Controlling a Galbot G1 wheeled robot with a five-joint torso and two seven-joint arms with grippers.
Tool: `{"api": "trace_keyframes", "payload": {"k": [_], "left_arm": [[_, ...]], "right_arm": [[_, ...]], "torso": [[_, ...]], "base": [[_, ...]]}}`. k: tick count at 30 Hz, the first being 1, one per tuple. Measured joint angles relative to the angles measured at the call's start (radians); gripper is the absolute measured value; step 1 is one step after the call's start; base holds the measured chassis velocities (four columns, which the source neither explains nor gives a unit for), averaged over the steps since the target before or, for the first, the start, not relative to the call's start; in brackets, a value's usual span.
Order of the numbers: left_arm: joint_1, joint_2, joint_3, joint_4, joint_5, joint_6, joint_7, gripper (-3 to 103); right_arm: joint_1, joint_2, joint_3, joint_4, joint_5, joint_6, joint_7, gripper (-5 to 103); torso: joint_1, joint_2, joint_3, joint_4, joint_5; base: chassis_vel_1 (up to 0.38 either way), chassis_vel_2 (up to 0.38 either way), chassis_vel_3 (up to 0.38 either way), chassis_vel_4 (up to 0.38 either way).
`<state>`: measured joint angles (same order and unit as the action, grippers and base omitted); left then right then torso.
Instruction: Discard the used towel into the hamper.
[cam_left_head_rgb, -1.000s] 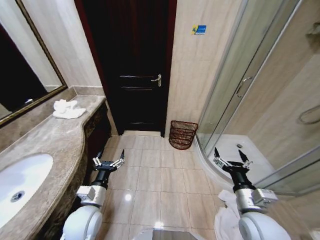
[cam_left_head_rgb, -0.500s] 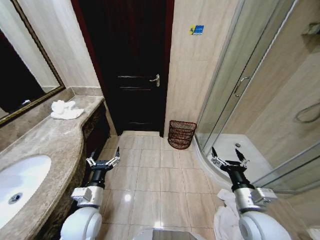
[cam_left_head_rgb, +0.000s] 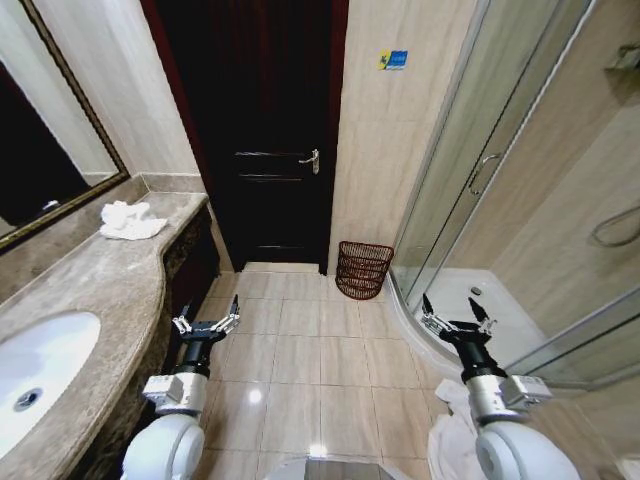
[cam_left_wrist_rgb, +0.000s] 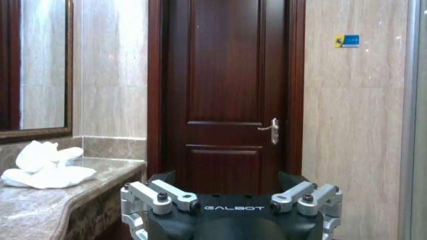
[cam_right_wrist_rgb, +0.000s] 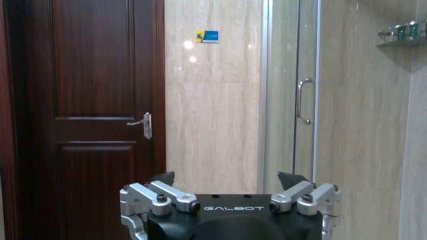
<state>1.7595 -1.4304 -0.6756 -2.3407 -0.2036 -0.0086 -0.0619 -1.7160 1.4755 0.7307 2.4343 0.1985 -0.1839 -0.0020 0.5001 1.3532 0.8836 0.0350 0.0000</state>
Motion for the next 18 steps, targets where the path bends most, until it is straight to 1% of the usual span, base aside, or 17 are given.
{"api": "trace_keyframes", "payload": {"k": [18], "left_arm": [[-0.004, -0.001, 0.0, 0.01, -0.004, 0.007, -0.004, 100]], "right_arm": [[0.01, -0.003, -0.001, -0.009, 0.0, 0.001, -0.001, 100]], "torso": [[-0.001, -0.002, -0.001, -0.0001, 0.0]], "base": [[-0.065, 0.06, 0.077, -0.065]]}}
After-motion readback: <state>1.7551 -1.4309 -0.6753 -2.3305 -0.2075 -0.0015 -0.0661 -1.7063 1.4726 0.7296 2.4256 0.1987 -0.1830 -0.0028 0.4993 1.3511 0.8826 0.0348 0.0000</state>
